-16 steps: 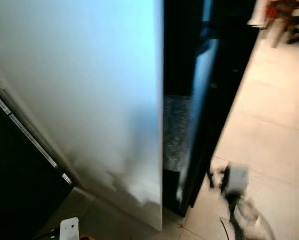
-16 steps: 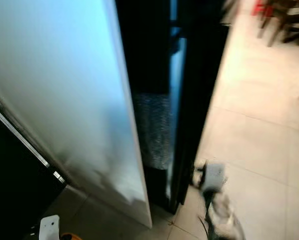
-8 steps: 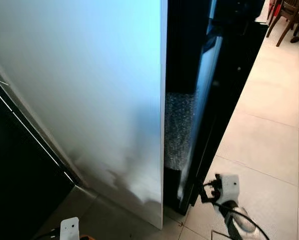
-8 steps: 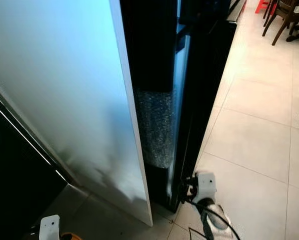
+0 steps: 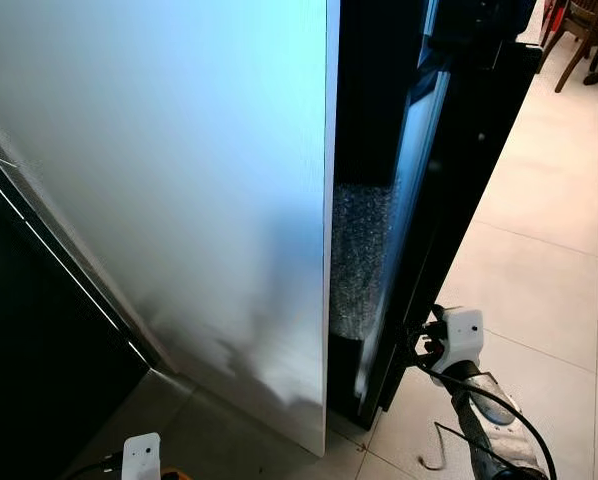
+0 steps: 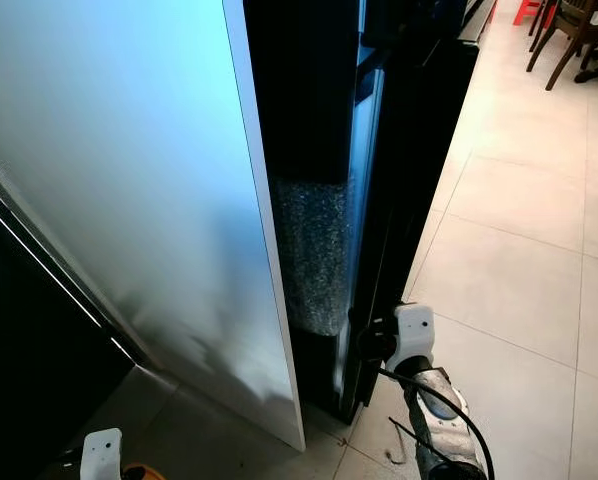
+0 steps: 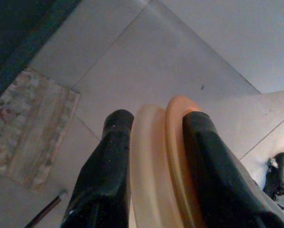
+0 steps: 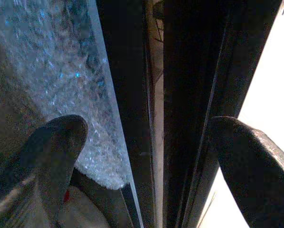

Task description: Restocking fridge

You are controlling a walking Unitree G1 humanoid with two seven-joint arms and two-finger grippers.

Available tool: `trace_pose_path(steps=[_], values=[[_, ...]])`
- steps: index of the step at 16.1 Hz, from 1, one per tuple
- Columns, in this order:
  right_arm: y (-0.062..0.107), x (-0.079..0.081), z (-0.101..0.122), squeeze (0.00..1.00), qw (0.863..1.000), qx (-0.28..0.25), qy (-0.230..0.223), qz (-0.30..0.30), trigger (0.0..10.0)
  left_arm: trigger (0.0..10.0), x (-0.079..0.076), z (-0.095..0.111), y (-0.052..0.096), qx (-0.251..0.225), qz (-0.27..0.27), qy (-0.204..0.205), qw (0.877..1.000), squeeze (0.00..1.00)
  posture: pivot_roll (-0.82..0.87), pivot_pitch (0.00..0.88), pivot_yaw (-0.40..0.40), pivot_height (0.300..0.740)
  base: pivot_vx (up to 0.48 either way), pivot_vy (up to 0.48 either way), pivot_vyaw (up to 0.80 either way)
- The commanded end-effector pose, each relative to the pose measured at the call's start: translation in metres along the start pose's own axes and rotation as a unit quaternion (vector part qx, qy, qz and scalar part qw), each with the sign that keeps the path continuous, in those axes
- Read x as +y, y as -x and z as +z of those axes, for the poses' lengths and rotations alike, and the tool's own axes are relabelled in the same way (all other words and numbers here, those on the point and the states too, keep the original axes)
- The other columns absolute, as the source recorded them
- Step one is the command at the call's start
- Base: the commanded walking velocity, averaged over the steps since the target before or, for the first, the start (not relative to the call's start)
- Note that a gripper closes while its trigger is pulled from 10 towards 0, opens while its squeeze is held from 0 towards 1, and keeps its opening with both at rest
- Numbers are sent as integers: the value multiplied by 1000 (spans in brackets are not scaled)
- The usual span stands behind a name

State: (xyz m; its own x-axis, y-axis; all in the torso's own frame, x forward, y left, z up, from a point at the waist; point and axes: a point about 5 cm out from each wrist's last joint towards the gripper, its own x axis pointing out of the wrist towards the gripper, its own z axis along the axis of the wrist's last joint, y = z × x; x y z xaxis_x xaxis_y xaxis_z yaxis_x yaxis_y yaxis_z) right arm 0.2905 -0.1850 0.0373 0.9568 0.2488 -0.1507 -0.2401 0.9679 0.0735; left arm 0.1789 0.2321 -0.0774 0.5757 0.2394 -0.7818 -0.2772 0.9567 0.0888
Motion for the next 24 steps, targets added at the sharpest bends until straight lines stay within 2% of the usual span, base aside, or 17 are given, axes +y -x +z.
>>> trace_pose_path(steps=[1,3,4,6,12,13,18,24], values=[[-3,-2,8,1000,1000,-12,6,-6,10000,10000,0,-3,0,4,3,-3,1000,0,-170,31,64,740,0,0,0],[-5,-5,13,965,1000,-19,11,-14,10000,10000,0,-3,1,4,2,-3,1000,0,-170,31,64,740,0,0,0],[-6,-9,18,0,999,-26,21,-28,10000,10000,-1,-3,1,5,1,-5,1000,0,-170,28,63,740,0,0,0],[-8,-12,22,0,999,-33,17,-37,10000,10000,-2,-4,1,6,-1,-5,1000,0,-168,28,63,740,0,0,0],[-17,1,30,0,999,-29,18,40,10000,10000,-3,-6,1,9,-3,-5,1000,0,-163,23,61,740,0,0,0],[-17,3,31,0,998,-28,31,52,10000,10000,-3,-7,1,10,-3,-6,1000,0,-162,22,59,740,0,0,0],[-23,-5,44,0,998,-47,48,13,10000,10000,-4,-8,2,12,-4,-5,1000,0,-165,24,56,740,0,0,0],[-24,-11,49,0,997,-59,44,-24,10000,10000,-3,-12,2,17,-2,-4,1000,0,-162,31,55,740,0,0,0]])
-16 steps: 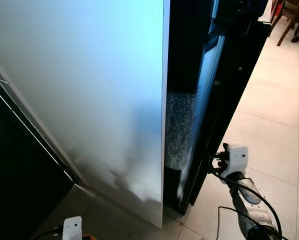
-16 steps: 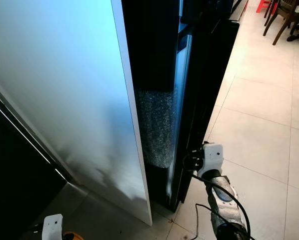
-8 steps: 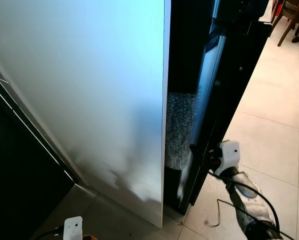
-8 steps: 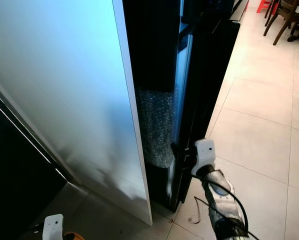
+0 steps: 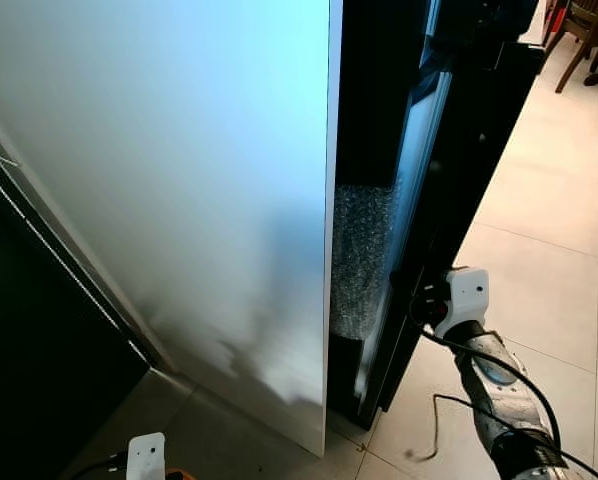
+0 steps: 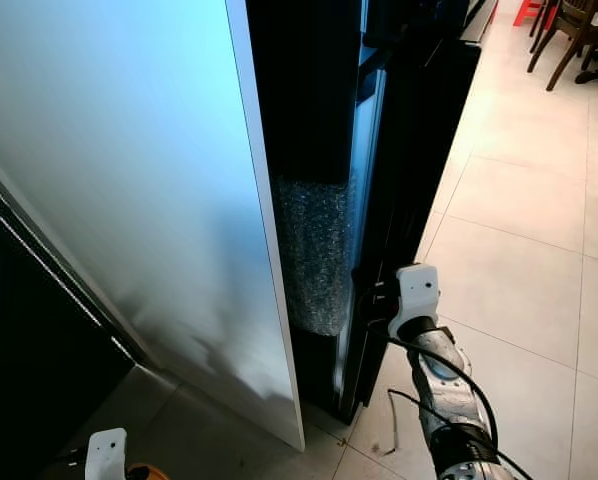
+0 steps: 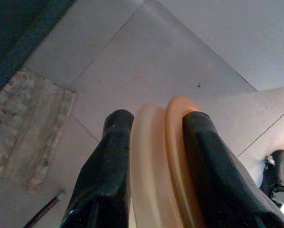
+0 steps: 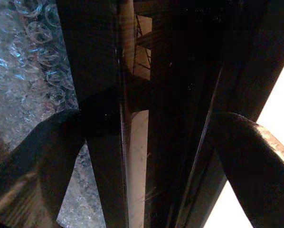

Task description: Restocking fridge

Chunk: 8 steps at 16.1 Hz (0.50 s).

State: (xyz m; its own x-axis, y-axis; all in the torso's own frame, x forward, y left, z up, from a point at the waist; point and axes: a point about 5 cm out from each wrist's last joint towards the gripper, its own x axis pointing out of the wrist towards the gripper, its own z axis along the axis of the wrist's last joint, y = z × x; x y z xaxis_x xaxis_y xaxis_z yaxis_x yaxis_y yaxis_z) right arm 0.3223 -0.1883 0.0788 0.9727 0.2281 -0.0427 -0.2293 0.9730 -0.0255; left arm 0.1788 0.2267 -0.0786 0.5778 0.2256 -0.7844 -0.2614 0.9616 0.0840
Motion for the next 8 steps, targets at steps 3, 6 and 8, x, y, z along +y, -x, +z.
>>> trace_pose_path(steps=[3,6,8], values=[[6,-12,-3,0,999,1,3,-53,10000,10000,3,-10,2,16,4,-1,1000,0,-167,32,55,740,0,0,0],[16,-22,-12,0,996,16,9,-91,10000,10000,1,-11,2,16,2,-3,1000,0,-169,33,55,740,0,0,0],[20,-27,-16,0,993,23,11,-116,10000,10000,1,-11,2,16,2,-4,1000,0,-168,35,54,740,0,0,0]])
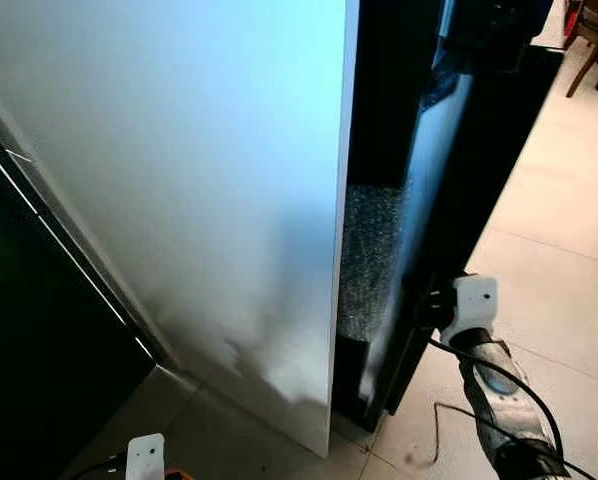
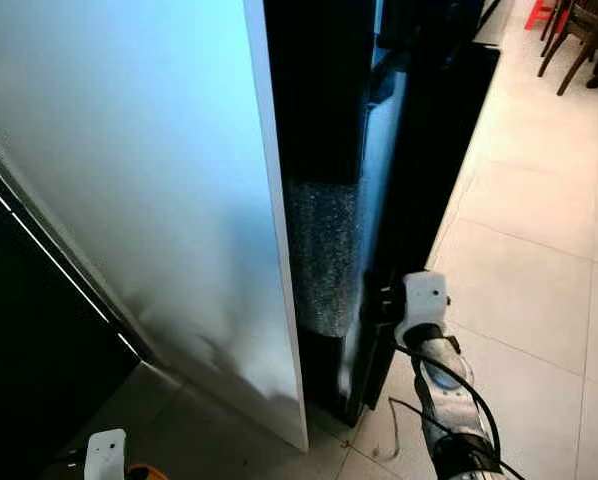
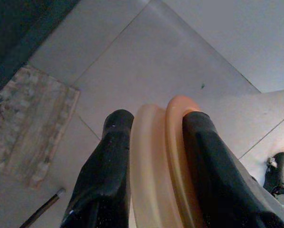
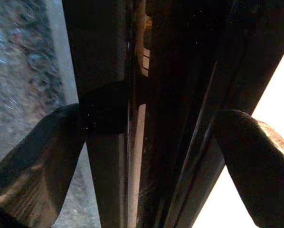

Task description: Restocking fridge

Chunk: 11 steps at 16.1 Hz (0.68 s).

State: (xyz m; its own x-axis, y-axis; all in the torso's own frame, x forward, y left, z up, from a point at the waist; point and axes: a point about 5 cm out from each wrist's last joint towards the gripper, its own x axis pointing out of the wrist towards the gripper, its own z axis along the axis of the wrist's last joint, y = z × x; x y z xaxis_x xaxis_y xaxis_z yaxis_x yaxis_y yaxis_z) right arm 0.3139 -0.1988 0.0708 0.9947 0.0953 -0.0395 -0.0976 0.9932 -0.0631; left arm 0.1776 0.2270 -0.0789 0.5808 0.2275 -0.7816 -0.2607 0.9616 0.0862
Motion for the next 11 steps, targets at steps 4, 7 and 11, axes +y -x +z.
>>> trace_pose_path(steps=[4,7,11], values=[[14,-33,-14,0,993,30,5,-113,10000,10000,1,-11,2,19,3,-3,1000,0,-169,36,54,740,0,0,0],[22,-42,-17,0,987,31,12,-158,10000,10000,0,-11,2,17,1,-4,1000,0,-171,37,54,740,0,0,0],[39,-51,-30,0,975,49,28,-213,10000,10000,-2,-10,2,15,-1,-5,1000,0,-175,36,53,740,0,0,0]])
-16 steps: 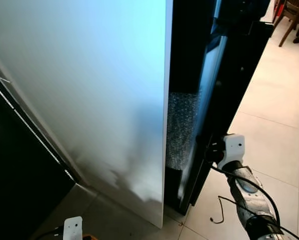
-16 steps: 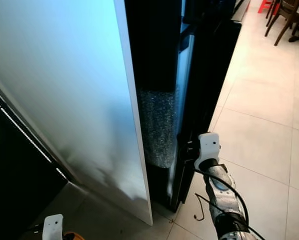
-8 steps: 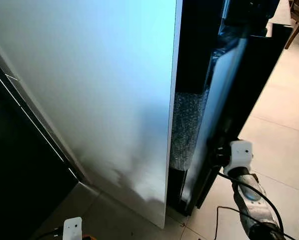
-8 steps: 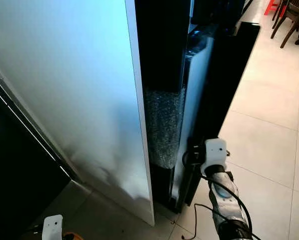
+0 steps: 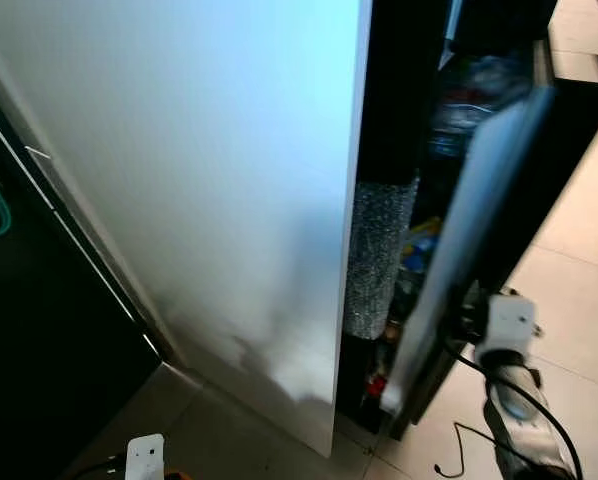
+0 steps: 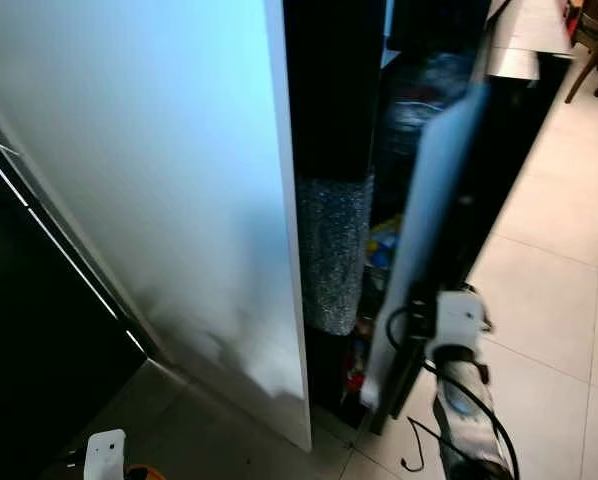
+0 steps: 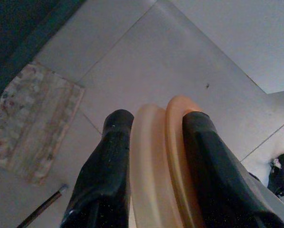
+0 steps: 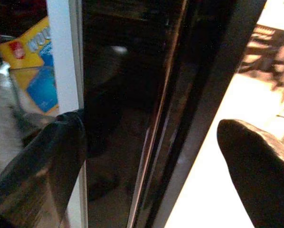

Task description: Restocking fridge

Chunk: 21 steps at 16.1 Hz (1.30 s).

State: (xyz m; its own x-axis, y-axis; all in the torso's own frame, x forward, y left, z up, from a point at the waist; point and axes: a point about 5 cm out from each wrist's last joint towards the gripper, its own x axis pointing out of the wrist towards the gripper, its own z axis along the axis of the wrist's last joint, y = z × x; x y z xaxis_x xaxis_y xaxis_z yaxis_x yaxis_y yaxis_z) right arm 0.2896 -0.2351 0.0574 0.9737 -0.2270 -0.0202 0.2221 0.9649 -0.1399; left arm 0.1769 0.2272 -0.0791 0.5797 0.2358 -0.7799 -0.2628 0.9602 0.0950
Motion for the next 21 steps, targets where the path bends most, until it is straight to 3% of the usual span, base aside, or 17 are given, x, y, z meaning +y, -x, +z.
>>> trace_pose_path(steps=[1,8,13,15,17,20,21], values=[[11,-25,-20,0,996,52,5,-71,10000,10000,-3,-10,2,16,-5,-3,1000,0,-175,36,53,740,0,0,0],[42,-45,-53,0,983,116,17,-144,10000,10000,-4,-11,2,16,-7,-3,1000,0,-180,32,48,740,0,0,0],[63,-86,-77,0,951,199,20,-236,10000,10000,-5,-10,2,15,-9,-5,1000,0,-188,17,48,740,0,0,0],[62,-72,-86,0,957,235,-7,-170,10000,10000,-7,-10,2,14,-11,-5,1000,0,-189,16,48,740,0,0,0],[51,-45,-82,0,968,230,-42,-86,10000,10000,-9,-8,2,11,-13,-5,1000,0,-190,18,49,740,0,0,0],[32,-19,-66,0,981,191,-46,0,10000,10000,-8,-8,2,11,-10,-4,1000,0,-183,25,51,740,0,0,0],[29,-18,-63,0,982,183,-47,7,10000,10000,-8,-8,2,11,-10,-4,1000,0,-182,26,51,740,0,0,0]])
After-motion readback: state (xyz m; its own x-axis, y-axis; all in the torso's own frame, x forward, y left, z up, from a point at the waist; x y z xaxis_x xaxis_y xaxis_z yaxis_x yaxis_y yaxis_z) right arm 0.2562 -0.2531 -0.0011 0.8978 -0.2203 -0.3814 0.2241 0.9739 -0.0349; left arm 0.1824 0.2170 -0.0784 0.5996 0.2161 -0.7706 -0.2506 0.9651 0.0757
